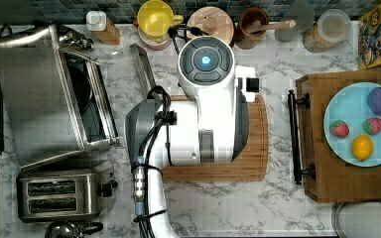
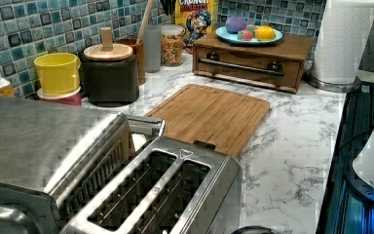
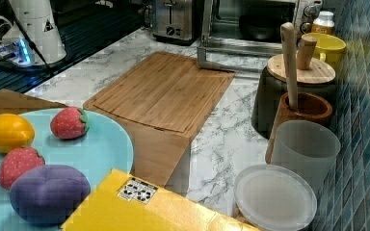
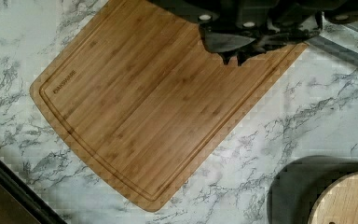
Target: Close the oven.
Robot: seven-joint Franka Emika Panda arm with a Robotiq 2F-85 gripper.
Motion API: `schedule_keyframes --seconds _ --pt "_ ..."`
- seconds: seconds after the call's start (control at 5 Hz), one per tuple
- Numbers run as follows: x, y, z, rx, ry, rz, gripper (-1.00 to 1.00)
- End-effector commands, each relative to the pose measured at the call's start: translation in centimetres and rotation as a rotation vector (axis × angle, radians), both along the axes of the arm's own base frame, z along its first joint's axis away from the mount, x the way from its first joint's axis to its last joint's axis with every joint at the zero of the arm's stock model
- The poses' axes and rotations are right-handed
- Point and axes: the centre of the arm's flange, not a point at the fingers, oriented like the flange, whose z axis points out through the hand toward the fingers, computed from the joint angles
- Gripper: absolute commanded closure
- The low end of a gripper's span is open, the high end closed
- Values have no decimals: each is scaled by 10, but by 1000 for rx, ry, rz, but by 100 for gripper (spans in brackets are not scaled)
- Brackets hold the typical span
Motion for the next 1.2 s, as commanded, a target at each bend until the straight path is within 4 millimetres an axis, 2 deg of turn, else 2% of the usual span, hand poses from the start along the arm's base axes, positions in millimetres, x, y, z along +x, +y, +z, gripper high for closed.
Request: schedule_keyframes --seconds 0.2,0.4,0.6,0.8,1.0,1.2 --pt "2 5 -7 -6 9 10 100" --pt "17 5 -25 44 -12 209 100" --pt "35 3 -42 98 -7 329 100" --pt "48 6 -51 197 -60 535 100" --pt "59 19 -58 272 -116 684 100" --pt "71 3 -63 369 -212 725 100"
